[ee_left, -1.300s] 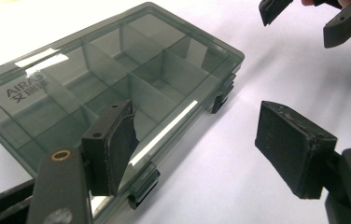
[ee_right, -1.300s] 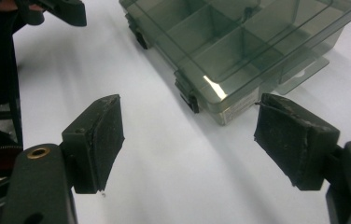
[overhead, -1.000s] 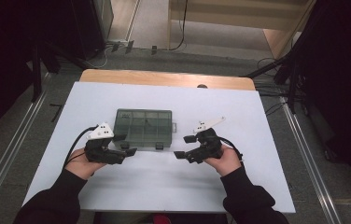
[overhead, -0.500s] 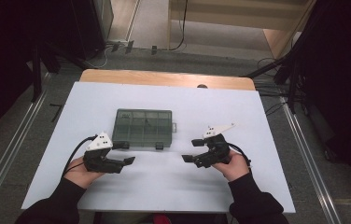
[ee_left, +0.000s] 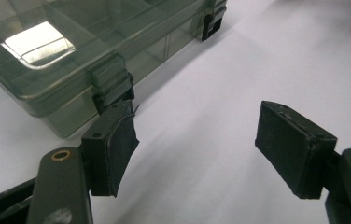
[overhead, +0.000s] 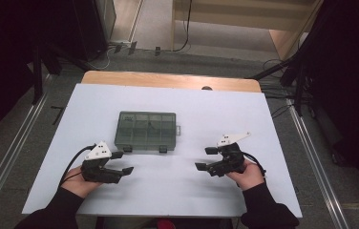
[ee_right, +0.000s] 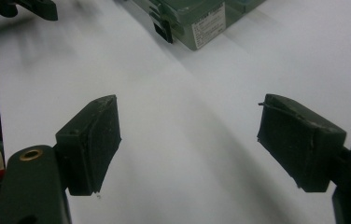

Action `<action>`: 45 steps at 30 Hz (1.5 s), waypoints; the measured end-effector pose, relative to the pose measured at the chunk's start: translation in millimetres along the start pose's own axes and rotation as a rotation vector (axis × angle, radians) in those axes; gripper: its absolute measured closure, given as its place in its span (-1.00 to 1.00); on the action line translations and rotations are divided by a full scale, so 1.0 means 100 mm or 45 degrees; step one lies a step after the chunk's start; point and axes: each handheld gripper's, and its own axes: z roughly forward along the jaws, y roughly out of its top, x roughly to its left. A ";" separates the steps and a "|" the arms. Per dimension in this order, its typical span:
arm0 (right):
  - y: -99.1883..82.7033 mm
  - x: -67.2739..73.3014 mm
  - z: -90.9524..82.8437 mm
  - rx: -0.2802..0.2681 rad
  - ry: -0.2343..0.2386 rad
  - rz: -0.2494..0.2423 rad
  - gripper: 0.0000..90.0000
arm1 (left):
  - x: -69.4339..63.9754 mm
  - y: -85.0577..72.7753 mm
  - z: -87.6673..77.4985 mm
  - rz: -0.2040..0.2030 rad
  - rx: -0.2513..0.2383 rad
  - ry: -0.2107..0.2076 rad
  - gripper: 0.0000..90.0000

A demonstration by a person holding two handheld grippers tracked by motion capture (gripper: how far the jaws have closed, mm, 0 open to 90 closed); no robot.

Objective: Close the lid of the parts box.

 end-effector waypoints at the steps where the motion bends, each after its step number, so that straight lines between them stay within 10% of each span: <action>1: -0.02 0.00 -0.01 0.001 -0.002 0.007 -0.52 | 0.00 -0.01 -0.01 0.003 -0.002 -0.001 -0.37; 45: -0.47 -0.14 -0.25 0.011 -0.078 0.097 -0.53 | 0.16 -0.20 -0.18 -0.045 0.026 0.069 -0.37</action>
